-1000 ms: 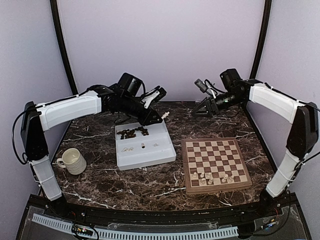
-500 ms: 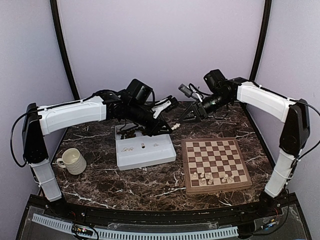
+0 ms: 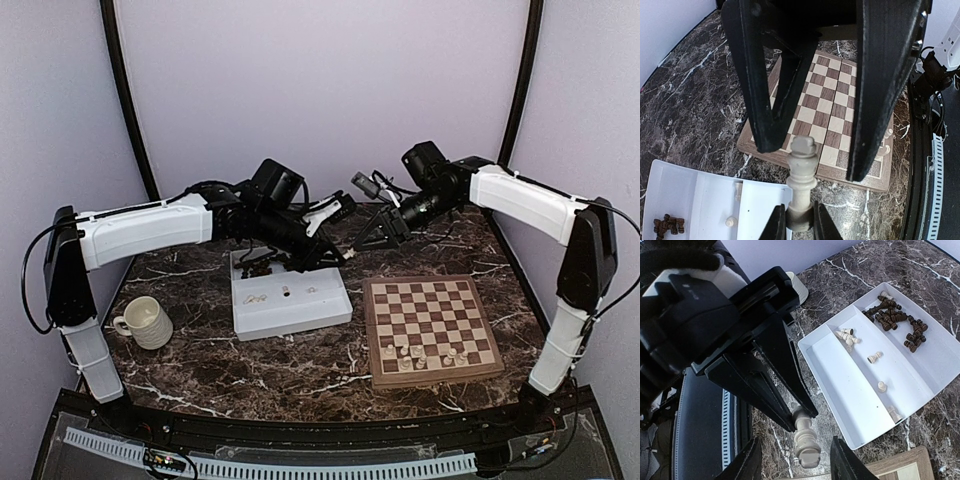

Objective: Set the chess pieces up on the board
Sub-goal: Pass from the left arm to the right

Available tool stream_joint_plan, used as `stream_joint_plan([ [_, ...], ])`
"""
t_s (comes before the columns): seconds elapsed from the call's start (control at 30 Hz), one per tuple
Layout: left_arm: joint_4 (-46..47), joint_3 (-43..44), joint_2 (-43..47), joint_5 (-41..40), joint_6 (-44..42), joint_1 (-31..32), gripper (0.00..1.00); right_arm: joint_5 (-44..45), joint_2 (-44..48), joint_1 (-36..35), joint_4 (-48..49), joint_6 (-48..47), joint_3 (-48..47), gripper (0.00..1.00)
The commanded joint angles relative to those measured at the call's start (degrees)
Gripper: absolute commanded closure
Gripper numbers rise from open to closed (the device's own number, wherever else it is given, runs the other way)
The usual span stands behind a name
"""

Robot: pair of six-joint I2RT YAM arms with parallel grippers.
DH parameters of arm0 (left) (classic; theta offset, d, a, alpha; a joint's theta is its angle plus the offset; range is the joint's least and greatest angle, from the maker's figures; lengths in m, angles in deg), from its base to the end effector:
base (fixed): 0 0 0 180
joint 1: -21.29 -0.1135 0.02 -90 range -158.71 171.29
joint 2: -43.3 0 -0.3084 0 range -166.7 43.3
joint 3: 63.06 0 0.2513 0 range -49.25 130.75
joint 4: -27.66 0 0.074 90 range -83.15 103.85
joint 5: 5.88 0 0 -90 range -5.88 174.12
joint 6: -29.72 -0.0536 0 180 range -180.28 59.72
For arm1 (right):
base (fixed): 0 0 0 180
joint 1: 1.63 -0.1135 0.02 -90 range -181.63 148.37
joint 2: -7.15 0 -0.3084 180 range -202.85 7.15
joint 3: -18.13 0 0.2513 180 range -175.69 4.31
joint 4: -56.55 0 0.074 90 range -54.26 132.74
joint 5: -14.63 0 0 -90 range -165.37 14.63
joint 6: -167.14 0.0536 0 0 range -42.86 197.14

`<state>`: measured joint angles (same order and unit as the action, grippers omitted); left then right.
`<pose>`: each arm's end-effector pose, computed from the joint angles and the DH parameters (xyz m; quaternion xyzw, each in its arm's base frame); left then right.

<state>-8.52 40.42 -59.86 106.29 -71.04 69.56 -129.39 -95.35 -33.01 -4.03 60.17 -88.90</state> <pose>0.2789 -0.3431 0.3428 0.5066 0.7173 -0.3057 0.3678 0.3156 0.2433 0.3469 -0.4699 0.7231 0.4636 0.2036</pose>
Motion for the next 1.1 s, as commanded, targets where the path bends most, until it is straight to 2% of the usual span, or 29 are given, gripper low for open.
stream_joint_plan([
  [0.0, 1.51, -1.02, 4.04, 1.38, 0.03, -0.06, 0.94, -0.51, -1.07, -0.62, 0.26, 0.57, -0.92, 0.53],
  [0.13, 1.82, -1.19, 4.3, 1.44, 0.11, -0.04, 0.94, -0.05, -1.37, -0.7, 0.53, 1.04, -0.6, 0.54],
  [0.27, 2.14, -1.5, 4.45, 1.43, 0.13, -0.03, 0.94, -0.42, -1.6, -0.74, 0.84, 1.52, -0.33, 0.6],
  [0.57, 2.33, -1.69, 4.38, 1.26, 0.17, -0.04, 0.94, -1.43, -1.88, -0.75, 1.2, 1.98, -0.48, 0.77],
  [0.7, 2.33, -1.69, 4.13, 0.87, 0.3, -0.03, 0.93, -1.59, -1.59, -0.71, 1.24, 1.86, -0.4, 0.89],
  [0.8, 2.32, -1.61, 3.95, -1.12, 0.43, -0.03, 0.85, -0.82, -0.95, -0.66, 0.46, 0.74, -0.31, 0.95],
  [0.9, 2.64, -1.92, 4.29, -4.34, 0.94, -0.03, 0.75, 0.84, 0.76, 0.47, -0.87, -0.82, 0.21, 0.97],
  [0.97, 3.55, -2.52, 4.89, -6.82, 1.07, -0.06, 0.66, 2.06, 2.61, 2.38, -1.02, -1.29, 1.12, 0.98],
  [1.07, 4.96, -3.76, 5.92, -11.83, 1.4, -0.02, 0.6, 4.97, 5.16, 6.6, -3.54, -3.89, 1.34, 0.98],
])
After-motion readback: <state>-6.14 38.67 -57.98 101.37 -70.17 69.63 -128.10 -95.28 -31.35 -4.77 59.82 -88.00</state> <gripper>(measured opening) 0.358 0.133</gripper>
